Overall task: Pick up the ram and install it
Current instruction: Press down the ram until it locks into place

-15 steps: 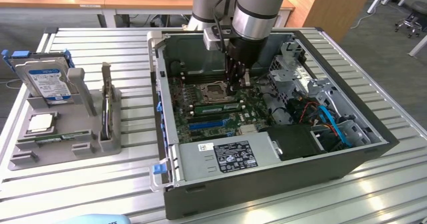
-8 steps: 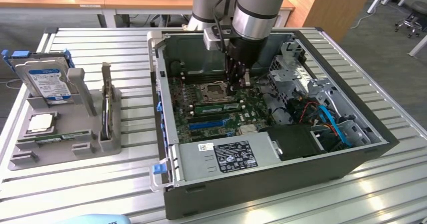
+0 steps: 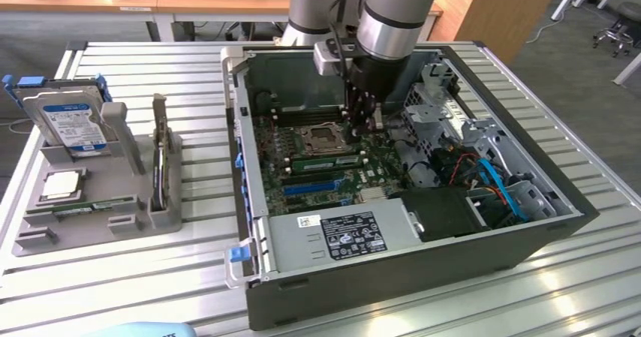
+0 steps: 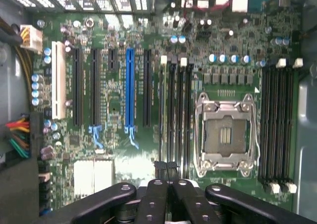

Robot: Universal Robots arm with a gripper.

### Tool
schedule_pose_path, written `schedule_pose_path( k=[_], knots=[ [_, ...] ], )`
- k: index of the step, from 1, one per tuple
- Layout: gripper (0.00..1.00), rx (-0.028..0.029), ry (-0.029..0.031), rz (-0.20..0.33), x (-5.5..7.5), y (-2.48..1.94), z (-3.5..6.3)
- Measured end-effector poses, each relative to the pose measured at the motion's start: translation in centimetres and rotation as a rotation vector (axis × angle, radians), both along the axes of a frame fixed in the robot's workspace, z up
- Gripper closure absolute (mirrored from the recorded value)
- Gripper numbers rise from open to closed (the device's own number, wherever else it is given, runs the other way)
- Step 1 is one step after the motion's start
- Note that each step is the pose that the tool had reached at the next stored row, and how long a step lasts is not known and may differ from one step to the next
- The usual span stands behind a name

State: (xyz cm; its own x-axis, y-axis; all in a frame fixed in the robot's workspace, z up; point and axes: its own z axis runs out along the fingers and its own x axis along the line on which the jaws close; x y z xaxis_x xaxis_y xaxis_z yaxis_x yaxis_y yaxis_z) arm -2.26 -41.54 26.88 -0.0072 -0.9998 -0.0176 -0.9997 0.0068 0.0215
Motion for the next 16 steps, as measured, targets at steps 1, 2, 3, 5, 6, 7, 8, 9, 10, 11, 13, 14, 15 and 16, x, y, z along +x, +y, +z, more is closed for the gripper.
schedule_pose_path(
  k=[1, 2, 3, 5, 6, 7, 8, 9, 10, 11, 13, 14, 15, 16],
  knots=[
    [0.90, 0.0000, 0.0000, 0.000, 0.2, 0.00, 0.00],
    [0.90, 0.0000, 0.0000, 0.000, 0.4, 0.00, 0.00],
    [0.90, 0.0000, 0.0000, 0.000, 0.6, 0.00, 0.00],
    [0.90, 0.0001, 0.0000, 0.000, 1.1, 0.00, 0.00],
    [0.90, 0.0000, 0.0000, 0.000, 1.3, 0.00, 0.00],
    [0.90, 0.0000, 0.0000, 0.000, 1.5, 0.00, 0.00],
    [0.90, 0.0000, 0.0000, 0.000, 1.7, 0.00, 0.00],
    [0.90, 0.0000, 0.0000, 0.000, 1.9, 0.00, 0.00],
    [0.90, 0.0000, 0.0000, 0.000, 2.1, 0.00, 0.00],
    [0.90, 0.0001, 0.0000, 0.000, 2.3, 0.00, 0.00],
    [0.90, 0.0001, 0.0000, 0.000, 2.7, 0.01, 0.00],
    [0.90, 0.0001, 0.0000, 0.000, 2.9, 0.01, -0.01],
    [0.90, 0.0000, 0.0000, 0.000, 2.9, 0.01, 0.00],
    [0.90, -0.0001, 0.0000, 0.000, 2.9, 0.00, 0.00]
  ],
)
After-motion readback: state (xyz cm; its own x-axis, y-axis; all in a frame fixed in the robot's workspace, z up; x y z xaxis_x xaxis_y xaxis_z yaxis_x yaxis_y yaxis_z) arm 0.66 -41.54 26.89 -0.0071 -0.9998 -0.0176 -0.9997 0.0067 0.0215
